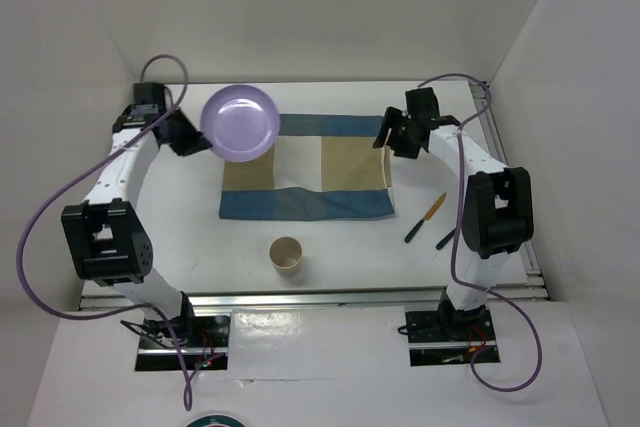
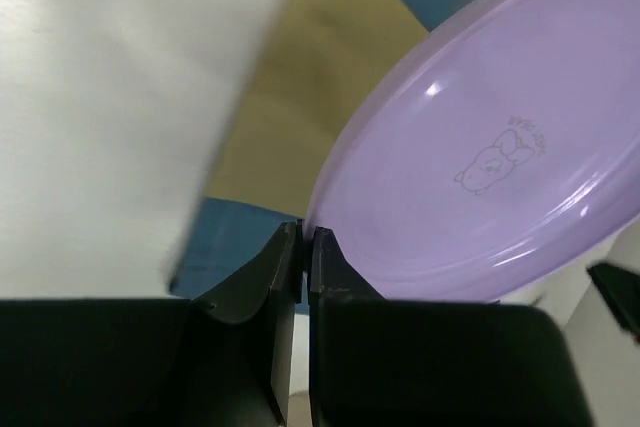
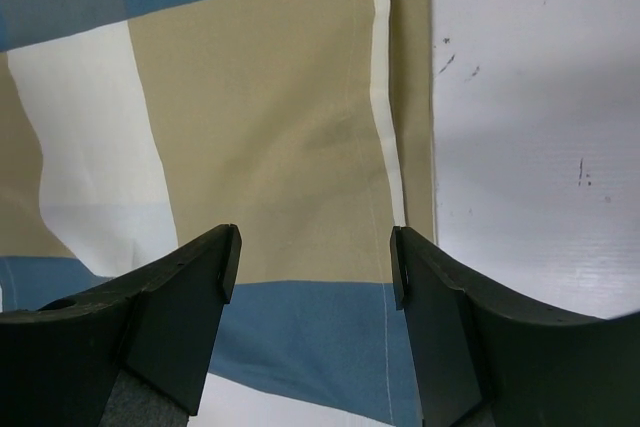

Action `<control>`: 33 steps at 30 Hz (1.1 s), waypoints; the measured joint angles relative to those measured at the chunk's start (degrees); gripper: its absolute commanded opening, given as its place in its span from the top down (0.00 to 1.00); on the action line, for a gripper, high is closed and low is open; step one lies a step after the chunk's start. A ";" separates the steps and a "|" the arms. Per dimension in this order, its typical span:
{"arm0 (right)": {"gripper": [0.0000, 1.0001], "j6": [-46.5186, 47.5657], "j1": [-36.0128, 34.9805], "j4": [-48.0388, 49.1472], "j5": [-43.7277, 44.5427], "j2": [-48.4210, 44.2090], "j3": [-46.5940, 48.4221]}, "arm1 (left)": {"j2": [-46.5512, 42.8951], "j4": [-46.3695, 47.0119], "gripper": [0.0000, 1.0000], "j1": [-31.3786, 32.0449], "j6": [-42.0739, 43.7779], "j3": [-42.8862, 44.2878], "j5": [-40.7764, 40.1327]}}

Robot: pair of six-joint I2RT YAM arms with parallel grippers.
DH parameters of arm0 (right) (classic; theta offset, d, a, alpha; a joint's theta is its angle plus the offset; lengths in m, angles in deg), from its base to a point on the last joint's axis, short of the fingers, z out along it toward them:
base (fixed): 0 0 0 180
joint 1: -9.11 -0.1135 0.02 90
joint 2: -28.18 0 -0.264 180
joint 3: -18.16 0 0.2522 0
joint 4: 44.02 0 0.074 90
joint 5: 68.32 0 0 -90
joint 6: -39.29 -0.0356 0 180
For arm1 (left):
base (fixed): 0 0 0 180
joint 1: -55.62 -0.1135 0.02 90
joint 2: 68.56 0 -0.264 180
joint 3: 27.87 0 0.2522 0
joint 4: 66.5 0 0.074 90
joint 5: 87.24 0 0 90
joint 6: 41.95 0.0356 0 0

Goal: Set the dinner table for one person

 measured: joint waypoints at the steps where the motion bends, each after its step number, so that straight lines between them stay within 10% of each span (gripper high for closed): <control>1: 0.27 0.00 0.00 -0.02 -0.04 -0.57 -0.66 | 0.83 -0.04 1.00 2.40 0.50 1.55 0.44; 10: 0.27 0.00 1.05 -1.66 -0.26 -8.74 -9.86 | 19.06 -1.86 1.00 20.65 1.11 14.53 1.57; 21: 0.26 -0.24 6.54 -5.11 -0.39 -19.98 -17.35 | 30.51 -3.48 1.00 25.53 0.76 19.50 -2.69; 31: 0.26 -6.19 7.30 -7.30 2.73 -28.41 -26.67 | 33.11 -5.81 0.19 28.52 1.03 23.37 -6.27; 33: 0.29 -7.69 7.80 -7.87 3.15 -28.28 -28.15 | 33.03 -6.84 0.18 28.74 1.29 24.33 -7.21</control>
